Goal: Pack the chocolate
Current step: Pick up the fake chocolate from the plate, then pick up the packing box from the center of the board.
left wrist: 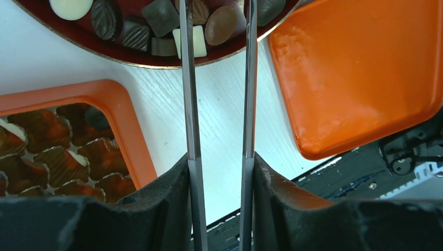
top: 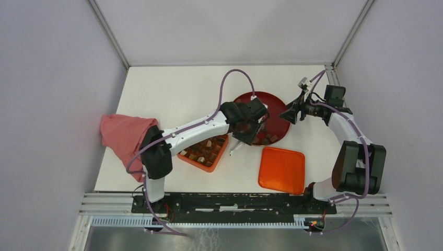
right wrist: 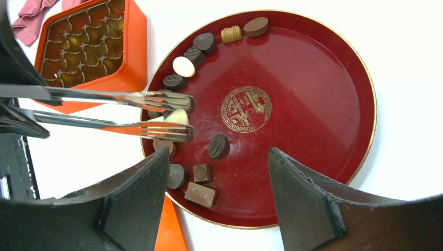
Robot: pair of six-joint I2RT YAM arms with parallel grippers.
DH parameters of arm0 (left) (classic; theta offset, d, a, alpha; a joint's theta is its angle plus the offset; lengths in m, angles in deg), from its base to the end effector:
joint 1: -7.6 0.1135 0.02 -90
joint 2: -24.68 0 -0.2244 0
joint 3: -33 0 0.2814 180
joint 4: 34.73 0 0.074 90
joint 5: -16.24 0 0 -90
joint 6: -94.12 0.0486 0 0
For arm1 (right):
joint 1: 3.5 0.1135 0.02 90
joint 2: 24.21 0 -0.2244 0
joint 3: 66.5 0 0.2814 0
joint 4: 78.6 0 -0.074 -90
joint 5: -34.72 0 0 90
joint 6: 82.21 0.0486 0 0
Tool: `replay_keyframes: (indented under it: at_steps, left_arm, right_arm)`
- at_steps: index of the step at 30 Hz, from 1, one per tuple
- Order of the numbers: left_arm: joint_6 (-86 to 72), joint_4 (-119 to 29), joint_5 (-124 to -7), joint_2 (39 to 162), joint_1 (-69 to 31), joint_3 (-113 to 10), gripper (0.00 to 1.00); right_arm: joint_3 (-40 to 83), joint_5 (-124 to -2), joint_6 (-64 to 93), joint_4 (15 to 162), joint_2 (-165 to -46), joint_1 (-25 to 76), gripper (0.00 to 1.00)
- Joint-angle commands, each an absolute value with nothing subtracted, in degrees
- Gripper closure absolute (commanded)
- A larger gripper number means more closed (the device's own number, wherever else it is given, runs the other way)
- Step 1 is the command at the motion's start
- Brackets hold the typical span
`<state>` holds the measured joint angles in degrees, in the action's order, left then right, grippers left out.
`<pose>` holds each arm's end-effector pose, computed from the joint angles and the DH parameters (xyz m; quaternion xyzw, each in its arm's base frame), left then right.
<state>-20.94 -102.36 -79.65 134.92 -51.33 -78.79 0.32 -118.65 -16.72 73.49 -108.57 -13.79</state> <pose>0.2254 -0.3645 0.2198 0.2744 0.9377 -0.1011 0.1874 0.3359 -0.0168 0.1837 -0.2950 0.7567 0.3674 0.4531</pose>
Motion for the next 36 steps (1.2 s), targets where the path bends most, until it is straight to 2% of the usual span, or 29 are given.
replay_keyframes:
  at_steps: [1, 7, 13, 16, 19, 21, 25, 29, 36]
  left_arm:
    - [-21.5, -97.5, -80.4, 125.9, -51.1, -76.6, 0.98]
    - [-22.1, -95.9, -83.2, 114.1, -50.9, -66.8, 0.98]
    - [-23.3, -101.0, -87.1, 100.4, -50.8, -59.1, 0.98]
    - [-22.4, -102.3, -89.8, 94.8, -49.9, -58.0, 0.98]
    - [-21.0, -102.1, -94.2, 92.1, -49.2, -58.4, 0.98]
    - [-19.6, -101.5, -97.5, 91.1, -48.5, -58.1, 0.98]
    - [-17.7, -102.1, -95.1, 90.0, -44.8, -56.3, 0.98]
    - [-18.9, -103.6, -94.2, 87.9, -41.7, -54.0, 0.98]
    - [-23.0, -107.9, -100.0, 86.3, -39.0, -55.0, 0.98]
  right_arm:
    - [1.3, -119.6, -17.2, 74.5, -107.0, -14.1, 0.25]
    - [0.0, -121.5, -18.7, 76.2, -105.7, -14.1, 0.25]
    - [-0.1, -122.2, -25.4, 75.4, -103.1, -12.5, 0.25]
    - [4.8, -122.2, -44.0, 59.6, -103.5, -7.7, 0.14]
    - [10.0, -124.1, -75.0, 36.2, -105.5, -0.5, 0.02]
    - [11.0, -125.1, -78.9, 32.9, -106.8, 3.0, 0.02]
    - [12.6, -122.0, -70.4, 39.6, -109.5, 8.0, 0.02]
    - [12.1, -106.9, -44.9, 57.9, -110.9, 16.3, 0.07]
    - [14.2, -95.2, -20.0, 72.7, -117.1, 28.2, 0.24]
